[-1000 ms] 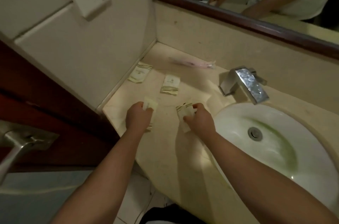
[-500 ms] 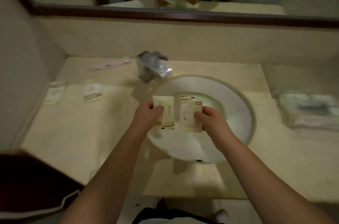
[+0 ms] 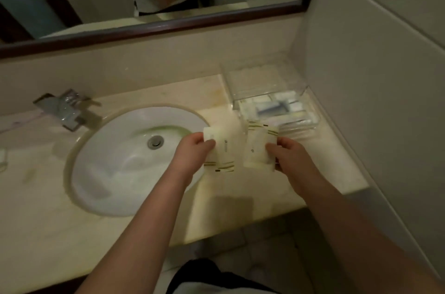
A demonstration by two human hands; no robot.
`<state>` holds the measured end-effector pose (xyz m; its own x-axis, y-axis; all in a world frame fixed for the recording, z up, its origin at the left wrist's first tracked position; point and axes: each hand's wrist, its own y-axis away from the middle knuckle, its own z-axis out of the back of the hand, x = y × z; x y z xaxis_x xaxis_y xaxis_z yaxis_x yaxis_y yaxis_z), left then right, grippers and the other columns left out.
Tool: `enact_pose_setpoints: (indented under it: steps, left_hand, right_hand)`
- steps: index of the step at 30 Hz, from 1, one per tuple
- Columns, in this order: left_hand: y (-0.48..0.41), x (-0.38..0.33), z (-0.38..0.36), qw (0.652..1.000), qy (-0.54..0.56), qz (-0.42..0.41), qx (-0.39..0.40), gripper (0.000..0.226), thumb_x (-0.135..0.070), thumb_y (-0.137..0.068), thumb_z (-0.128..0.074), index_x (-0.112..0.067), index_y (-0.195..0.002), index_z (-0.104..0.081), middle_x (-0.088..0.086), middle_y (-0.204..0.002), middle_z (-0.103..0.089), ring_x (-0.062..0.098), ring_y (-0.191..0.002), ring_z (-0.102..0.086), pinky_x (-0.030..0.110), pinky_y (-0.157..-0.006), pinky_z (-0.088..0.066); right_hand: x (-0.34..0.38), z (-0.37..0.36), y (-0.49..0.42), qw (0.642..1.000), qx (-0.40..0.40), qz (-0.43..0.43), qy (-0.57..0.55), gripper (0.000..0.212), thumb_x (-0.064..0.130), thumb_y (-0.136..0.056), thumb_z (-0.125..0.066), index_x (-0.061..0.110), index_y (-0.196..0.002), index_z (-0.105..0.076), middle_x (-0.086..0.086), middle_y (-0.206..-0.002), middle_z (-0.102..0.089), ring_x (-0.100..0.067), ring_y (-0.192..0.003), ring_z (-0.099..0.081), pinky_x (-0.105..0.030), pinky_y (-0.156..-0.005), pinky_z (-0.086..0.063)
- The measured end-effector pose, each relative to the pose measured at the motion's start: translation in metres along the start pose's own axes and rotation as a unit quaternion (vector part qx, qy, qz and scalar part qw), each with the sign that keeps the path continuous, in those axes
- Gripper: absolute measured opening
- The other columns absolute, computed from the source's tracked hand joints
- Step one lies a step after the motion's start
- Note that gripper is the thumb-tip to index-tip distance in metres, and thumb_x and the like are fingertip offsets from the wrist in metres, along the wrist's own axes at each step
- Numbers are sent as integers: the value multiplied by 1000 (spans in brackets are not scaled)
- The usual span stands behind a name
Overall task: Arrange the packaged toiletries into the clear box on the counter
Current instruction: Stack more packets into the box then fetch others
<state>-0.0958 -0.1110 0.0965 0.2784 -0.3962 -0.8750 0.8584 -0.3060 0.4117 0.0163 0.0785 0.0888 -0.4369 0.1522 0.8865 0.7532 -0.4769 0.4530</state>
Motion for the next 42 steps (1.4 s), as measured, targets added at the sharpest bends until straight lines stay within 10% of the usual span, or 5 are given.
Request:
enact_pose_setpoints:
  steps: [8,16,31,42]
  left_hand:
    - [-42,-22,-43,1000,-8,6,4,44,-30,-64,-71,6,-88,-62,12,-79,-64,27,-75,-63,39,-71,-50]
    - [-100,-42,-71,998,45,34,25,24,5,-80,-65,-16,-92,-60,15,-97,-69,29,-85,-69,39,-71,-58]
    - [-112,-50,-99,997,38,60,-42,10,0,-83,-59,-8,-86,-66,9,-81,-67,17,-65,-55,24,-54,-38]
    - [-110,-56,-103,999,45,20,-8,15,6,-80,-58,-7,-87,-64,8,-82,-67,16,-65,-57,28,-54,-41]
  right_hand:
    - [-3,50,-35,999,-30,-40,18,14,26,-91,-56,25,-97,-69,-2,-101,-72,-22,-97,-67,-45,-91,-54]
    - [3,82,-73,997,-57,-59,4,14,21,-92,-55,23,-92,-69,-5,-98,-72,-25,-95,-68,-50,-92,-54]
    - [24,92,-137,996,52,-71,27,19,26,-80,-70,22,-98,-71,-3,-99,-75,-26,-94,-70,-48,-89,-56]
    - [35,86,-134,994,54,75,52,6,8,-84,-66,12,-88,-69,-6,-84,-71,-12,-75,-62,-27,-69,-48]
